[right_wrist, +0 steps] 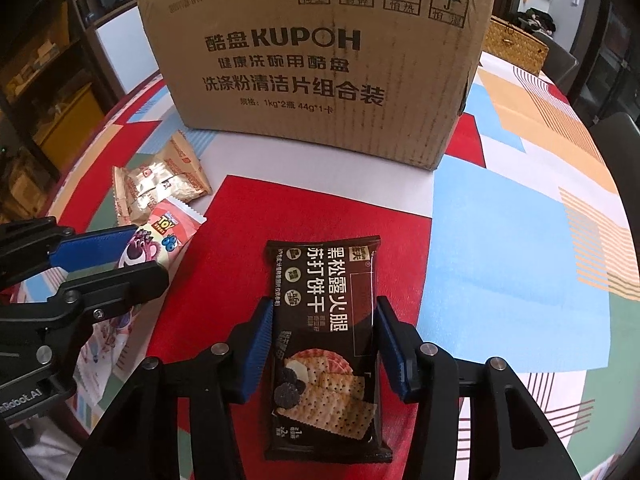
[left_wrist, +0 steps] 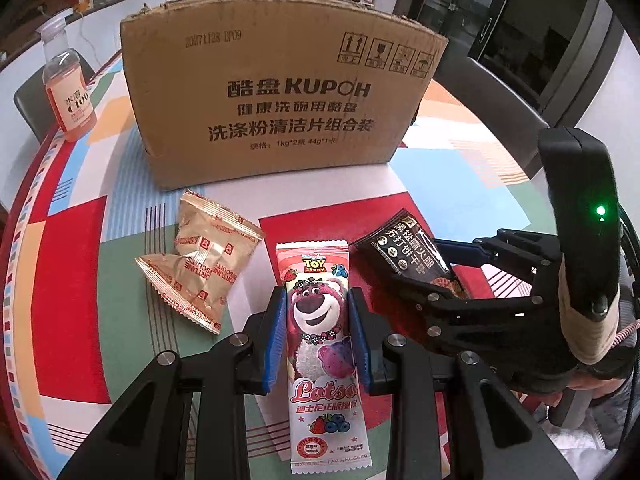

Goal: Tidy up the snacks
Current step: 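Lift both packets over the box, lower them in and open both tools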

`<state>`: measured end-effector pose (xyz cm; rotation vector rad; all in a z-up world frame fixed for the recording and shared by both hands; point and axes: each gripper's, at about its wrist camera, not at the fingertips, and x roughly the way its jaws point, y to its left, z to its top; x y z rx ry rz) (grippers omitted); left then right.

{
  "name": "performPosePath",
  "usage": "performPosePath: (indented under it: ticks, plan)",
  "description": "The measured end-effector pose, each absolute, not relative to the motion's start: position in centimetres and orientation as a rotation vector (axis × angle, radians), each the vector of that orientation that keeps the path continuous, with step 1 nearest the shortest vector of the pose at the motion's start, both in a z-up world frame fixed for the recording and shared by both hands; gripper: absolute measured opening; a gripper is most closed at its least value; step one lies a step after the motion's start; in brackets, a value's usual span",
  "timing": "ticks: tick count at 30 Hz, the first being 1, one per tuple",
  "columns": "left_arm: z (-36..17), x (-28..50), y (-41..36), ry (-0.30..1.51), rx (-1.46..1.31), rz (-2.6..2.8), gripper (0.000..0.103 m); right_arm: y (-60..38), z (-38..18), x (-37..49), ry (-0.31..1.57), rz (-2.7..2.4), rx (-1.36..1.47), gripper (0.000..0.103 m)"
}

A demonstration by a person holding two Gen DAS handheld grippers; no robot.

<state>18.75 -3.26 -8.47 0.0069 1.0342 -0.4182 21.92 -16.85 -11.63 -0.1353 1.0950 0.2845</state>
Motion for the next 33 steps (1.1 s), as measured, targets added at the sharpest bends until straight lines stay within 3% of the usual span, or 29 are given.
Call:
performPosePath:
  ticks: [33]
  plan:
    - [4.1, 19.7, -1.7, 0.66, -0.014, -0.402, 0.03, -17.6, 2.2, 21.9, 0.69, 0.292, -0.062, 0.05]
